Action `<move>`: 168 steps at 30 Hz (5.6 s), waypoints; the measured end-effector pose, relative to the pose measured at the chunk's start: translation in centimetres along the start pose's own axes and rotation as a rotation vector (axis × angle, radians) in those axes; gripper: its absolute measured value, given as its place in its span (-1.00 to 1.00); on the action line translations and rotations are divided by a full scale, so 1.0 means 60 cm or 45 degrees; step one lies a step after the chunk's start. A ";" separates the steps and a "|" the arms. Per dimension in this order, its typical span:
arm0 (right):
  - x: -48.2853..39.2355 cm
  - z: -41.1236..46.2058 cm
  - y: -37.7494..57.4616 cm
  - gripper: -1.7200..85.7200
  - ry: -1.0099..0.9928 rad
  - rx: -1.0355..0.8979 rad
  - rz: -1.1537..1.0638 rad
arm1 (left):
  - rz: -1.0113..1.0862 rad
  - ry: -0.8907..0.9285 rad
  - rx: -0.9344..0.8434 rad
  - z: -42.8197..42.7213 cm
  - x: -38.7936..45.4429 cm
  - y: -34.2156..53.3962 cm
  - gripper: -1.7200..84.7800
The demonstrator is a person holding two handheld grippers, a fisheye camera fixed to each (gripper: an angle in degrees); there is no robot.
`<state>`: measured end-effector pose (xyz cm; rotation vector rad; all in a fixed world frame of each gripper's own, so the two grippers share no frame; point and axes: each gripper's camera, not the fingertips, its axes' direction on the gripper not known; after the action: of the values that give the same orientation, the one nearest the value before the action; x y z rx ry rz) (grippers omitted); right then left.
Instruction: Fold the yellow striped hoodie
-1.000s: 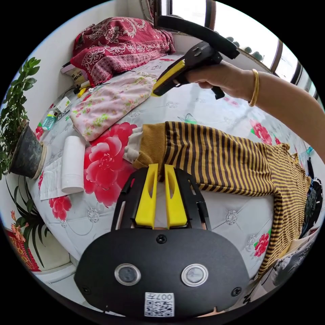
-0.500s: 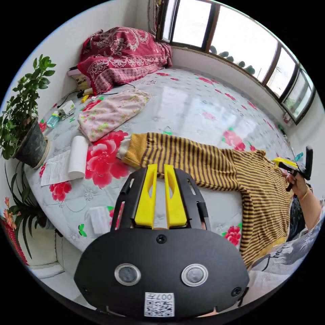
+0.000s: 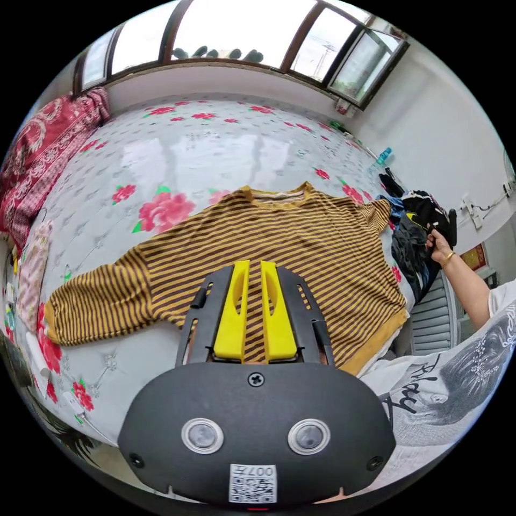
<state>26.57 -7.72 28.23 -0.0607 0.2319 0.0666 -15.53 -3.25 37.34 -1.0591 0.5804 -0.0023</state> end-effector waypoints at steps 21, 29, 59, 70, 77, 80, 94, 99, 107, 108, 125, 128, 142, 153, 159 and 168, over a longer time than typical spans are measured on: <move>0.228 0.311 -0.211 -0.96 -0.091 -0.427 -0.274 | 0.853 -0.123 -0.382 0.535 0.461 -0.331 -0.97; 0.285 0.323 -0.211 -0.93 0.200 -0.506 -0.357 | 0.722 -0.038 -0.345 0.587 0.413 -0.345 -0.98; 0.027 0.309 -0.019 -0.88 -0.412 -0.337 -0.873 | 0.952 0.085 -0.390 0.691 0.468 -0.301 -0.98; -0.135 0.349 0.080 -0.82 -0.039 -0.298 -1.059 | 0.978 0.091 -0.335 0.702 0.484 -0.323 -0.98; -0.144 0.380 0.050 -0.93 0.408 -0.221 -0.981 | 1.059 -0.036 -0.392 0.742 0.496 -0.323 -0.98; -0.081 0.367 -0.003 -0.95 0.562 -0.246 -0.912 | 1.055 -0.029 -0.385 0.748 0.496 -0.324 -0.98; 0.126 0.332 -0.095 -0.90 -0.009 -0.394 -0.524 | 1.039 -0.016 -0.390 0.758 0.505 -0.335 -0.98; 0.104 0.385 -0.092 -0.88 0.107 -0.593 -0.770 | 1.041 -0.021 -0.397 0.758 0.509 -0.339 -0.98; 0.089 0.374 -0.115 -0.95 -0.001 -0.581 -1.017 | 1.041 -0.023 -0.398 0.753 0.517 -0.344 -0.98; 0.094 0.372 -0.119 -0.96 0.014 -0.597 -1.015 | 1.039 -0.023 -0.397 0.753 0.518 -0.345 -0.98; 0.281 0.287 -0.127 -0.81 -0.117 -0.544 -0.705 | 1.075 0.013 -0.295 0.690 0.578 -0.386 -0.98; 0.279 0.297 -0.129 -0.83 -0.159 -0.543 -0.758 | 1.086 0.063 -0.328 0.693 0.592 -0.399 -0.98; 0.237 0.114 -0.207 -0.97 -0.082 -0.237 -0.986 | 0.691 -0.056 -0.398 0.566 0.453 -0.388 -0.98; -0.221 -0.037 -0.206 -0.97 -0.544 0.006 -1.718 | 0.198 -0.132 -0.230 0.282 0.293 -0.193 -0.98; -0.500 0.087 -0.005 -0.96 -0.645 -0.167 -1.854 | -0.026 -0.176 -0.210 0.192 0.207 -0.025 -0.98; -0.596 0.223 0.139 -0.84 -0.609 -0.463 -1.822 | -0.162 -0.049 -0.251 0.167 0.125 0.103 -0.96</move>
<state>-5.72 -0.59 49.07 -0.5505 -0.3421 -1.2930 -6.28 5.99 32.47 -1.2841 0.4847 -0.0369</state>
